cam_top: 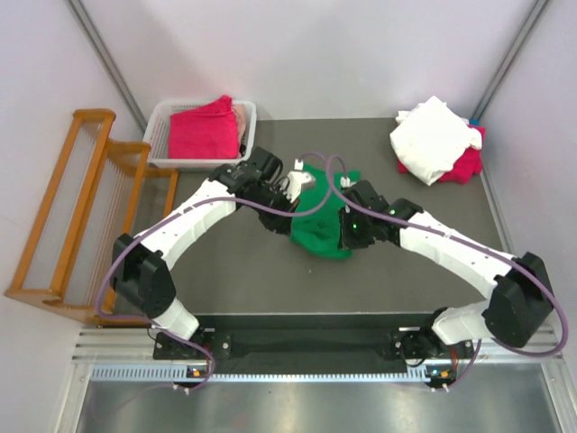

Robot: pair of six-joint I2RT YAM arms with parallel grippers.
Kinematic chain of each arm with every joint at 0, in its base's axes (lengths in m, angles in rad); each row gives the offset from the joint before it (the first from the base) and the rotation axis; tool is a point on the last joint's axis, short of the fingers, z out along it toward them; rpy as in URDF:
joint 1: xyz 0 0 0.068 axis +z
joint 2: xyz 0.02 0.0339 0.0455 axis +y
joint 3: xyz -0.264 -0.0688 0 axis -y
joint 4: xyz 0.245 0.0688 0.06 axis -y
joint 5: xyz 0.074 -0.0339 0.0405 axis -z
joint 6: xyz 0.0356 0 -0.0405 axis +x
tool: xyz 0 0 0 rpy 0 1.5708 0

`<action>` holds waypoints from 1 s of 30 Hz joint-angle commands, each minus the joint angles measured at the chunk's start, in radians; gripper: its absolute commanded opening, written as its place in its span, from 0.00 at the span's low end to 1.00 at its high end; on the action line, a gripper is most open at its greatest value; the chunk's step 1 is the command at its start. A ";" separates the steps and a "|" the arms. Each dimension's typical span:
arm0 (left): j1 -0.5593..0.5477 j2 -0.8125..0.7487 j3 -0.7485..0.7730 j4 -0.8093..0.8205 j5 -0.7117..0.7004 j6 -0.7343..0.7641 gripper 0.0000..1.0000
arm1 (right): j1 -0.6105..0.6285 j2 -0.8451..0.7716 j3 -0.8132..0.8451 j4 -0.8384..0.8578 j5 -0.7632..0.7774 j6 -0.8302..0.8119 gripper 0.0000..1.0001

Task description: Fold and stack the t-shirts

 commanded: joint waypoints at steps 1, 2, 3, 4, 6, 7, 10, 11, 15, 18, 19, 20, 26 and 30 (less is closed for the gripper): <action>0.036 0.064 0.106 0.088 -0.071 -0.035 0.00 | -0.048 0.069 0.142 0.046 0.046 -0.057 0.14; 0.050 0.089 0.135 0.097 -0.095 -0.044 0.00 | -0.056 0.087 0.159 0.049 0.052 -0.063 0.14; 0.058 0.102 0.152 0.106 -0.105 -0.042 0.00 | -0.068 0.098 0.173 0.055 0.055 -0.075 0.14; 0.064 0.116 0.169 0.106 -0.111 -0.044 0.00 | -0.089 0.105 0.202 0.054 0.056 -0.085 0.14; 0.084 0.164 0.227 0.103 -0.126 -0.041 0.00 | -0.109 0.124 0.222 0.064 0.061 -0.095 0.13; 0.090 0.181 0.249 0.092 -0.128 -0.041 0.00 | -0.128 0.125 0.239 0.072 0.062 -0.098 0.13; 0.107 0.230 0.312 0.098 -0.142 -0.042 0.00 | -0.157 0.144 0.280 0.087 0.073 -0.108 0.13; 0.113 0.251 0.331 0.103 -0.145 -0.045 0.00 | -0.162 0.153 0.291 0.087 0.076 -0.111 0.13; 0.133 0.303 0.388 0.111 -0.163 -0.054 0.00 | -0.178 0.170 0.327 0.092 0.072 -0.123 0.13; 0.144 0.343 0.437 0.111 -0.178 -0.051 0.00 | -0.188 0.182 0.334 0.098 0.070 -0.126 0.13; 0.147 0.353 0.462 0.114 -0.182 -0.047 0.00 | -0.191 0.187 0.336 0.103 0.070 -0.128 0.12; 0.151 0.371 0.476 0.114 -0.182 -0.044 0.00 | -0.192 0.193 0.336 0.110 0.067 -0.128 0.13; 0.156 0.464 0.588 0.103 -0.185 -0.039 0.00 | -0.211 0.243 0.353 0.136 0.058 -0.138 0.11; 0.156 0.524 0.655 0.088 -0.192 -0.035 0.00 | -0.246 0.292 0.397 0.164 0.036 -0.146 0.10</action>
